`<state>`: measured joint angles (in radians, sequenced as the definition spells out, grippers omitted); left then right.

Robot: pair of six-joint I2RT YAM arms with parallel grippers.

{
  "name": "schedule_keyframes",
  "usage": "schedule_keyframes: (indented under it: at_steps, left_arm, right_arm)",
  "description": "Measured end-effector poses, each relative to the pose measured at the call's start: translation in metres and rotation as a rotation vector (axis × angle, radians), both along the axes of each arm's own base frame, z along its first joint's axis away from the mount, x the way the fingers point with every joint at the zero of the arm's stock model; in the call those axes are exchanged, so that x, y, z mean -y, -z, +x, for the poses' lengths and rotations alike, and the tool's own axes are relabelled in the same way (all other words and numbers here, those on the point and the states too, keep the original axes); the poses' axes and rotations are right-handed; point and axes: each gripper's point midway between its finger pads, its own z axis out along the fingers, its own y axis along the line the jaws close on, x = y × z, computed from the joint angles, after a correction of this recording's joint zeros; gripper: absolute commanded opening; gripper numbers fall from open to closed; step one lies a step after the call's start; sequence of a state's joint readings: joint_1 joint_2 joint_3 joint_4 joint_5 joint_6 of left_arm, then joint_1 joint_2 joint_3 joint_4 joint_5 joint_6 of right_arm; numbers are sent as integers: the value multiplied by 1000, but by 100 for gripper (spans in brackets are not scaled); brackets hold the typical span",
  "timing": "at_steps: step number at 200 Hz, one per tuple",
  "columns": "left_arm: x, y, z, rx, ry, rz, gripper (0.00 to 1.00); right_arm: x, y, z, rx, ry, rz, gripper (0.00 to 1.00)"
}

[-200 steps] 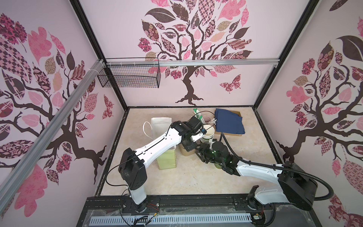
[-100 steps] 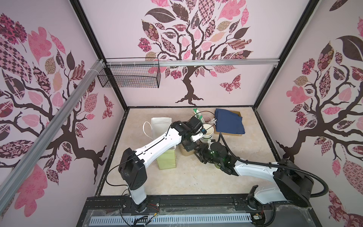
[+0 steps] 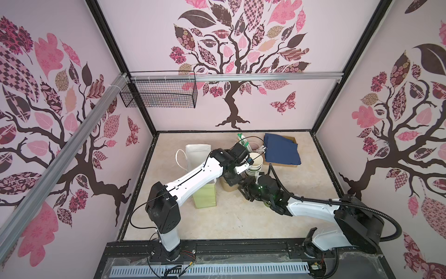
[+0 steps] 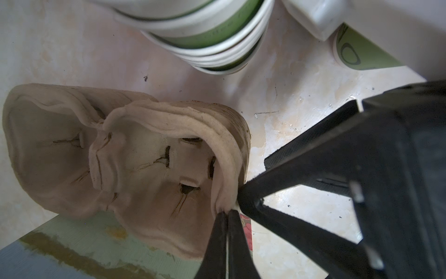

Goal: Pack a coffee takeout order
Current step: Separate the cup tray.

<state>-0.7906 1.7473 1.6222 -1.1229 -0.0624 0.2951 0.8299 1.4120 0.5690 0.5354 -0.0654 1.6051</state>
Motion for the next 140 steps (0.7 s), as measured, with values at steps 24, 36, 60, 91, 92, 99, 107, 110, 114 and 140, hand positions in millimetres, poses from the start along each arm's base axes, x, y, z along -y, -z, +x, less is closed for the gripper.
schedule_keyframes:
  at_steps: [24, 36, 60, 91, 92, 99, 107, 110, 114, 140]
  left_arm:
    - [0, 0, 0, 0, 0, 1, 0]
    - [0, 0, 0, 0, 1, 1, 0]
    - [-1, -3, 0, 3, 0, 2, 0]
    - [0, -6, 1, 7, -1, -2, 0]
    - [0, -6, 1, 7, -1, -2, 0]
    - [0, -7, 1, 7, -1, -2, 0]
    - [0, -6, 1, 5, -2, -1, 0]
    - [0, -6, 0, 4, -2, -1, 0]
    - [0, -6, 0, 2, -1, -1, 0]
    - [0, -6, -1, -4, -2, -4, 0]
  right_arm:
    - [1, 6, 0, -19, 5, -12, 55]
    - [2, 9, -1, -28, 7, -18, 55]
    - [2, 12, -1, -36, 9, -23, 55]
    - [2, 13, -1, -39, 11, -27, 55]
    - [2, 13, -1, -39, 11, -27, 55]
    - [2, 13, -1, -40, 11, -28, 55]
    - [2, 14, -1, -40, 11, -28, 55]
    - [3, 14, -1, -41, 11, -29, 55]
    - [3, 14, -1, -41, 11, -29, 55]
    - [3, 14, -1, -42, 14, -31, 55]
